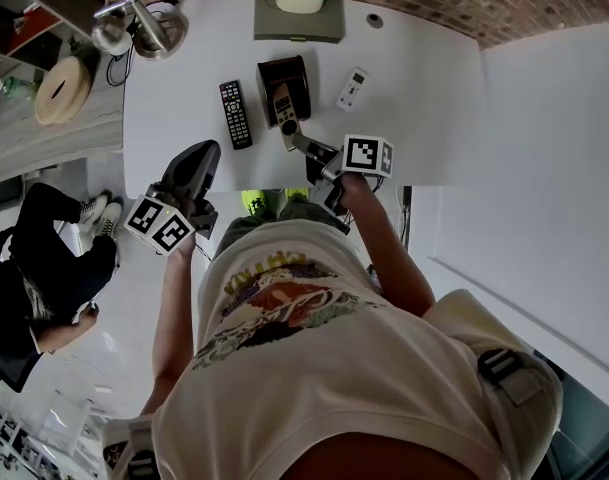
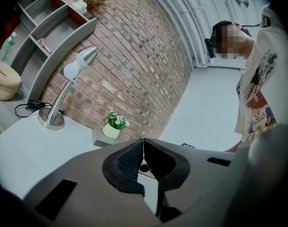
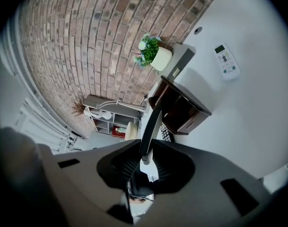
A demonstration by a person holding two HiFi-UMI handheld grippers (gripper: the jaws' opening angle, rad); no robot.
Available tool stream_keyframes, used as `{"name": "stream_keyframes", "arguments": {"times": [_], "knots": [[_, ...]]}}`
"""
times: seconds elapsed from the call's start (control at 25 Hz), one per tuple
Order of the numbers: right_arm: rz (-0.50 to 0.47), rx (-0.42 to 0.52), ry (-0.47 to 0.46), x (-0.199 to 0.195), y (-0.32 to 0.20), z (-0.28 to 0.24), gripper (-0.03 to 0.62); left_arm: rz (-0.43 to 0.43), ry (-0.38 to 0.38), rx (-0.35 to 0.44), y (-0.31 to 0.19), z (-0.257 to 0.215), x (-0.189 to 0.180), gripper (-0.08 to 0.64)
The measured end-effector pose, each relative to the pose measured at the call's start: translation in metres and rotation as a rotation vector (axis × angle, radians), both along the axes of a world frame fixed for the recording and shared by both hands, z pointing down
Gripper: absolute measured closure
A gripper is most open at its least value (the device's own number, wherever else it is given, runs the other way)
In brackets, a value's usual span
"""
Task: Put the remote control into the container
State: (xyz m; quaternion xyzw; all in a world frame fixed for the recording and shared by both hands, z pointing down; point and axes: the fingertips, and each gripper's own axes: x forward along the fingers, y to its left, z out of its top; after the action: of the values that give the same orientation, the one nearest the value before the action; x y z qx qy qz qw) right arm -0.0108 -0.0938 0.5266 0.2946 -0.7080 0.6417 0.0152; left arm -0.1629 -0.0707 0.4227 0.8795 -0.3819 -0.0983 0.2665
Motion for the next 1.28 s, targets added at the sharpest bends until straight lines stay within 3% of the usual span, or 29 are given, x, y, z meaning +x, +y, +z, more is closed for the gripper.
{"name": "stream_keyframes", "arguments": {"times": [0.2,0.4,0.64,0.88,1.12,1.28], "knots": [[0.007,0.009,-0.006,-0.001,-0.005,-0.008,0.525,0.01,0.0,-0.003,0.002,-0.003,0.009,0.554],[0.161,-0.076,-0.177,0.007,-0.017,-0.015,0.523,0.011,-0.009,-0.014,0.001,0.001,0.015,0.554],[0.139,-0.057,-0.2,0.007,-0.027,-0.021,0.502,0.078,-0.026,-0.008,0.0,-0.002,0.047,0.554],[-0.048,0.109,-0.103,-0.007,-0.04,-0.037,0.463,0.07,-0.025,-0.022,-0.003,0.0,0.061,0.554],[-0.226,0.272,0.029,-0.011,-0.038,-0.041,0.465,0.033,-0.047,-0.021,-0.008,0.0,0.064,0.554],[-0.296,0.363,0.085,-0.011,-0.038,-0.044,0.466,0.047,-0.062,-0.004,-0.008,-0.003,0.07,0.554]]}}
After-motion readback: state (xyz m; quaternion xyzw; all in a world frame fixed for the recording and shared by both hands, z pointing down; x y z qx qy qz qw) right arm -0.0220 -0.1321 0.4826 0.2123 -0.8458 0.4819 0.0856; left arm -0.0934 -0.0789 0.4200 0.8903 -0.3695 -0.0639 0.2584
